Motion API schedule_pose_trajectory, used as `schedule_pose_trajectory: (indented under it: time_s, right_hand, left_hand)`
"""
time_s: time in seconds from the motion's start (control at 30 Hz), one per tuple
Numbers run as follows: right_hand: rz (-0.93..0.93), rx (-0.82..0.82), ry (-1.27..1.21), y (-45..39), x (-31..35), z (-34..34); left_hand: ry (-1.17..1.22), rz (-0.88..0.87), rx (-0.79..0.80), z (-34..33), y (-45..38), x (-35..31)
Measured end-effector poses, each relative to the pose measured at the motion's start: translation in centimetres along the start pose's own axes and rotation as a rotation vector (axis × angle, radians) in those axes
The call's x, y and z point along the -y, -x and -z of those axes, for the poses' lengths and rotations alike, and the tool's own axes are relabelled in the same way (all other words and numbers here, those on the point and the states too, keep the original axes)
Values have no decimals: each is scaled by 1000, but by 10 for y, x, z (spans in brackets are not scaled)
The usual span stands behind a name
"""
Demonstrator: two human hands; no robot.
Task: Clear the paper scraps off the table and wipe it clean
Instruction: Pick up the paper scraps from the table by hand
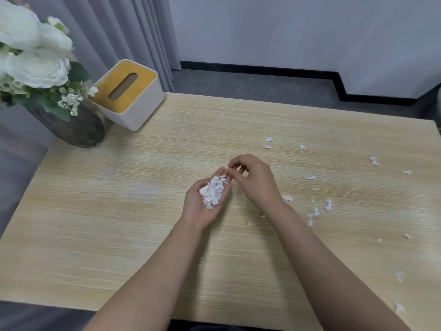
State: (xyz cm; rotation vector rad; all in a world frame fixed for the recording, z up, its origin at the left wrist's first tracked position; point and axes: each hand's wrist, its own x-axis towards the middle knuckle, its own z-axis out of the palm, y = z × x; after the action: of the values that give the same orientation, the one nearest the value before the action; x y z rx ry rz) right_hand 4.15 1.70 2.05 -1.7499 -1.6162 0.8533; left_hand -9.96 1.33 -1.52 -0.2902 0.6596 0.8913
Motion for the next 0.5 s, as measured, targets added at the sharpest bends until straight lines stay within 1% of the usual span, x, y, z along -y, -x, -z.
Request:
schedule_pose_trajectory:
  time_s: [0.07,0.2,0.3,0.4,0.5]
  right_hand:
    - [11,-4,23,9,3,-3]
    - [28,34,180,20,3,-12]
    - [47,61,270,27,1,-14]
    - [29,33,241,35,0,-11]
    - [-12,-42,112,37,-3,1]
  left_hand:
    - [-7,-16,-59,-5,5,4]
    - [43,25,-75,-7,12,5]
    - [27,47,-54,-5,15,6]
    - [-10,68,-26,-6,16,9]
    - [-8,80,-48,-7,12,15]
